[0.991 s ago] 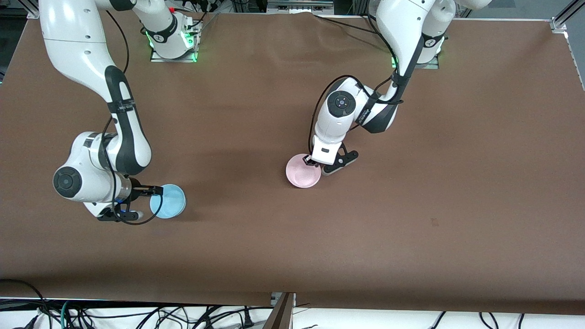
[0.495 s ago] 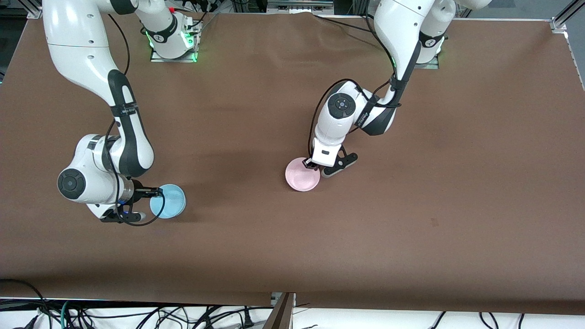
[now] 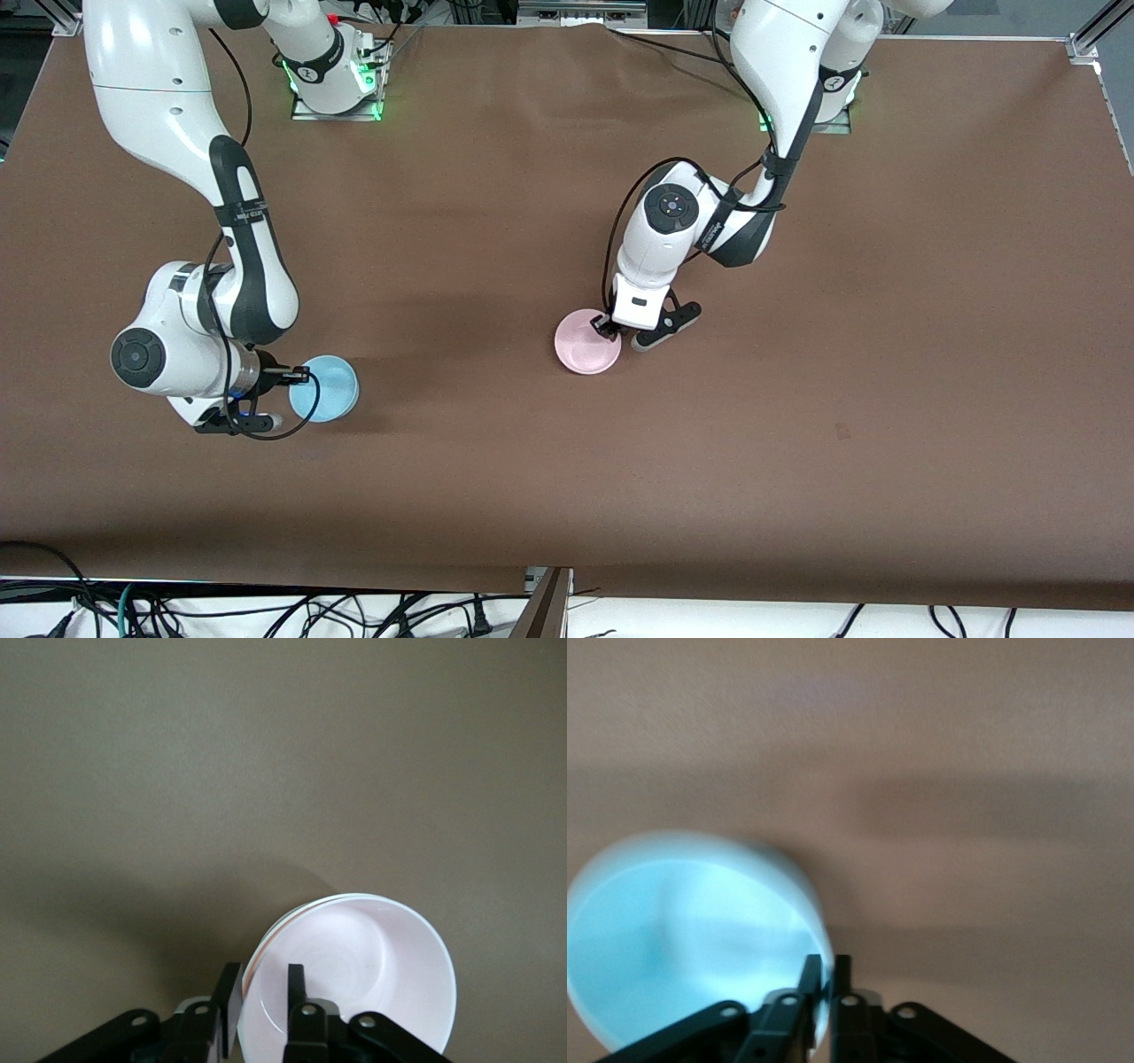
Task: Stack pink and blue bowls on white bowl
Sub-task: 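Grasp the blue bowl rim with the right gripper and lift, then carry the blue bowl toward the stack while the left gripper withdraws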
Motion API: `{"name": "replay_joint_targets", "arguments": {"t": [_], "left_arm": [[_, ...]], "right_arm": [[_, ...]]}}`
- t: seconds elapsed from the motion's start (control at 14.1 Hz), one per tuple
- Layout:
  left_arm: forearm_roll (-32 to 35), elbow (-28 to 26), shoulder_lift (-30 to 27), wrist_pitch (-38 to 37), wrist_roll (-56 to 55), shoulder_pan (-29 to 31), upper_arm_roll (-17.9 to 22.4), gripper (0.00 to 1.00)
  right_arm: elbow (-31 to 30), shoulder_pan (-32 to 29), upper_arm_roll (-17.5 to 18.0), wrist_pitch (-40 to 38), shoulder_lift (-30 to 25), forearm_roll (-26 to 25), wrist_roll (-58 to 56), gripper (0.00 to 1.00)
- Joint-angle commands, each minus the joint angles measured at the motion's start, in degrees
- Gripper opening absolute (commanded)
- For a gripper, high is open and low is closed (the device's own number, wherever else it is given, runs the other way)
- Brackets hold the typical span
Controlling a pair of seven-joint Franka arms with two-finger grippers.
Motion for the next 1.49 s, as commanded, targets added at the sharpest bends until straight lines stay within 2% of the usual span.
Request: {"name": "replay_joint_targets", "arguments": {"t": [0.0, 0.21, 0.35, 0.5, 0.64, 0.78, 0.85, 1.06, 1.2, 1.34, 1.42], "left_arm": [[0.37, 0.44, -2.87, -1.62, -0.29, 1.14, -0.15, 0.34], [0.72, 0.62, -9.89, -11.00, 1.89, 5.00, -0.15, 0.34], [0.20, 1.92, -14.99, -20.22, 8.20, 8.68, -0.24, 0.34], [0.02, 7.44, -17.47, -32.86, 15.75, 13.60, -0.41, 0.34], [0.02, 15.87, -17.66, -46.13, 23.23, 18.52, -0.33, 0.35], [0.02, 21.86, -17.57, -55.21, 31.66, 23.88, -0.41, 0.35], [0.02, 23.80, -17.65, -58.12, 36.40, 26.26, -0.41, 0.35], [0.90, 27.33, -17.74, -63.67, 48.28, 31.01, -0.06, 0.38], [1.34, 27.25, -18.44, -65.17, 53.04, 32.95, -0.15, 0.47], [5.36, 26.37, -21.16, -65.53, 55.33, 32.96, -0.41, 0.59], [5.73, 26.19, -22.04, -65.70, 56.56, 33.05, -0.41, 0.59]], "right_arm": [[3.36, -0.29, 0.35, -3.29, 0.56, 1.20, 1.02, 0.00], [9.14, 0.77, 0.70, -11.71, 0.39, 1.72, 8.21, 0.00], [13.28, 1.29, 2.02, -18.13, 0.30, 3.30, 15.41, 0.00], [15.31, 2.00, 4.21, -20.79, -0.40, 4.53, 23.84, 0.00], [16.02, 2.88, 8.59, -20.97, -0.76, 6.21, 34.99, 0.00], [19.00, 4.10, 13.08, -20.01, -0.41, 6.21, 47.73, 0.00], [19.27, 5.33, 14.58, -18.53, -0.14, 6.21, 53.27, 0.00], [19.36, 13.05, 14.94, -8.43, 1.78, 6.21, 68.13, 0.00], [19.19, 16.66, 14.94, -2.98, 3.19, 6.30, 75.36, 0.00], [19.10, 19.39, 15.03, -1.12, 4.34, 6.30, 79.59, 0.00], [18.93, 19.58, 15.03, -1.63, 4.25, 6.30, 80.48, 0.00]]}}
